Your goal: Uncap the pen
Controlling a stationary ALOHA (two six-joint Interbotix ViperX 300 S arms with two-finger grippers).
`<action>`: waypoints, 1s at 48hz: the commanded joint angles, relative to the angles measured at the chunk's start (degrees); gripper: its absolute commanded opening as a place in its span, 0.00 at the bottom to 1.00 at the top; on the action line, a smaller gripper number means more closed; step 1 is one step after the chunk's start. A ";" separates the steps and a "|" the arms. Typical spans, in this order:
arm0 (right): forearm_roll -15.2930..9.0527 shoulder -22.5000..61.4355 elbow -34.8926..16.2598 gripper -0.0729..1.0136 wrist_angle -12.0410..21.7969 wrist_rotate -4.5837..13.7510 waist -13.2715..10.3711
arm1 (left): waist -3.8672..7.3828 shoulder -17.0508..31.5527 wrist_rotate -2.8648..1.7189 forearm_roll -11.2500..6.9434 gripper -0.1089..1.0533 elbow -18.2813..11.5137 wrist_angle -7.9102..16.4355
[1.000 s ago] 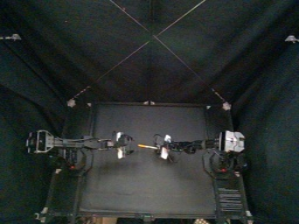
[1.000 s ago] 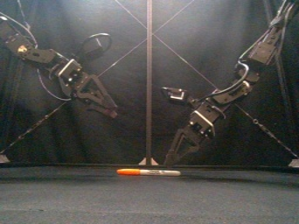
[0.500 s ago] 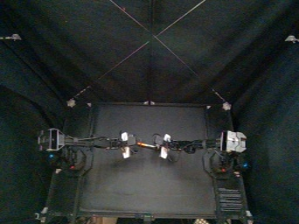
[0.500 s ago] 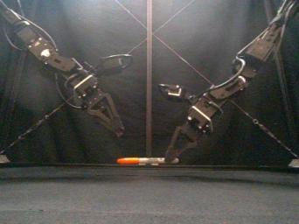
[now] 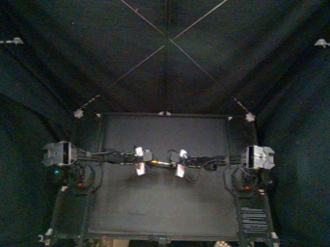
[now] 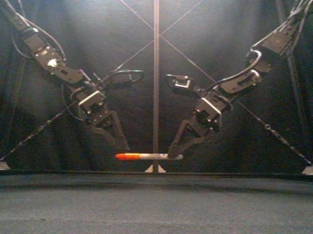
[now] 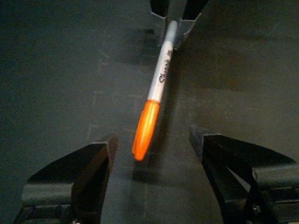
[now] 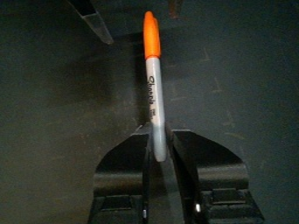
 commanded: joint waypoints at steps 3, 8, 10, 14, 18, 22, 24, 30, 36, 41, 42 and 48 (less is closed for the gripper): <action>0.00 -2.46 -1.14 0.56 -0.26 -0.09 0.44 | 0.35 0.79 -0.09 -0.09 0.88 -1.32 -2.46; 0.00 -2.46 -1.14 0.56 -0.26 -0.09 0.44 | 0.35 1.58 -0.09 0.00 0.74 -1.76 -2.64; 0.00 -2.55 -1.05 0.56 -0.26 -0.09 0.44 | 0.35 1.76 -0.09 0.00 0.66 -1.85 -2.64; 0.00 -2.72 -0.88 0.56 -0.26 -0.09 0.44 | 0.35 1.93 -0.09 0.00 0.56 -1.76 -2.64; 0.00 -3.69 0.44 0.56 -0.26 -0.26 0.35 | 0.53 1.32 0.00 0.09 0.49 -0.88 -2.64; 0.00 -5.54 2.81 0.56 -0.97 -0.35 0.18 | 1.05 -0.09 0.00 0.70 0.49 0.53 -2.64; 0.00 -6.68 4.22 0.56 -1.41 -0.35 0.18 | 1.14 -0.88 0.00 1.23 0.49 1.23 -2.64; 0.35 -9.76 8.70 0.56 -2.46 0.00 -1.23 | 1.93 -4.13 0.00 1.76 0.49 4.48 -2.64; 0.44 -12.74 12.92 0.56 -4.75 0.00 -2.29 | 2.20 -8.09 0.00 1.67 0.49 7.73 -2.64; 0.44 -15.21 15.82 0.56 -7.47 0.00 -2.46 | 2.20 -11.95 0.00 1.85 0.49 10.28 -2.64; 0.53 -15.91 16.52 0.56 -8.61 -0.09 -2.46 | 2.20 -12.66 0.00 1.76 0.49 10.63 -2.64; 0.26 -17.31 18.72 0.56 -13.97 0.00 -2.46 | 2.11 -17.23 0.00 1.76 0.49 13.10 -2.64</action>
